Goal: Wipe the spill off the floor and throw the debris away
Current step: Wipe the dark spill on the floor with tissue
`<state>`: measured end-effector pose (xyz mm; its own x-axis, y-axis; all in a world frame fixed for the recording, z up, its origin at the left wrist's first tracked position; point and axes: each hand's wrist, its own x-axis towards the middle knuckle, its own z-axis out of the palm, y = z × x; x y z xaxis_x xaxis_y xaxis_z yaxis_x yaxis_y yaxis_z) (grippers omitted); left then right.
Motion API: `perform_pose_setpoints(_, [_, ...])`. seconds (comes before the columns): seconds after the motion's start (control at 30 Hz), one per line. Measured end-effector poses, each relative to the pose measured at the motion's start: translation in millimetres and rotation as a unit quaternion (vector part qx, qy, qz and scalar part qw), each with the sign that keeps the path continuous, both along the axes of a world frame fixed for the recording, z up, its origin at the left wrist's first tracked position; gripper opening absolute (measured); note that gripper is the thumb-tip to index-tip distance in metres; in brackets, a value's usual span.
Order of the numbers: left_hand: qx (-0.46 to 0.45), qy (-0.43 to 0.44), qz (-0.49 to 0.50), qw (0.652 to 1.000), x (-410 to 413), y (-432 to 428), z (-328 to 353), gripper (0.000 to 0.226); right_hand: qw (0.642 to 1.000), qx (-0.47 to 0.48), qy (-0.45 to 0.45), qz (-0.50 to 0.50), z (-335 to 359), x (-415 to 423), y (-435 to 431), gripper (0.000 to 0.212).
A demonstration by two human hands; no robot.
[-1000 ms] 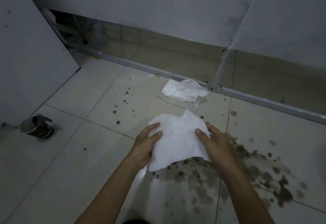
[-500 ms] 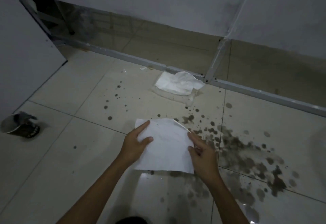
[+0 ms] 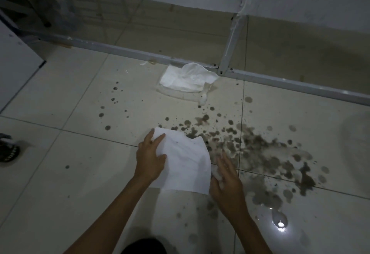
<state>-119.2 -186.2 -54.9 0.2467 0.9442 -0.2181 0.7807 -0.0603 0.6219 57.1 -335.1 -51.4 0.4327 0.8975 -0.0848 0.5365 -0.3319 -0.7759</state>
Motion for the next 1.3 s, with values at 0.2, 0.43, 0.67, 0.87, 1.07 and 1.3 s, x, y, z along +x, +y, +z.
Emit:
perform_pose_setpoints(0.2, [0.056,0.091,-0.062,0.992,11.7,-31.2,-12.3,0.066,0.987,-0.025,-0.071,0.140,8.0,-9.3,12.2,0.046])
perform_pose_setpoints(0.43, [0.027,0.168,-0.165,0.971,6.6,-54.6,-36.1,0.070,0.931,-0.140,-0.178,0.285,-10.8,-17.8,16.6,0.060])
perform_pose_setpoints(0.67, [0.053,0.140,-0.147,0.978,11.5,-47.3,-25.4,0.065,0.935,-0.128,-0.172,0.283,-8.2,-5.3,38.8,0.051])
perform_pose_setpoints(0.87, [0.114,0.145,-0.118,0.976,31.5,-5.4,-9.9,0.051,0.956,-0.061,-0.147,0.245,18.6,22.4,95.3,0.041])
perform_pose_setpoints(1.07, [0.146,0.109,-0.096,0.979,72.7,74.3,3.0,0.042,0.964,-0.001,-0.185,0.191,39.8,60.3,169.1,0.040])
perform_pose_setpoints(1.3, [0.117,0.068,-0.035,0.990,124.5,159.1,15.2,0.059,0.981,0.020,-0.183,0.066,55.1,88.0,259.5,0.055])
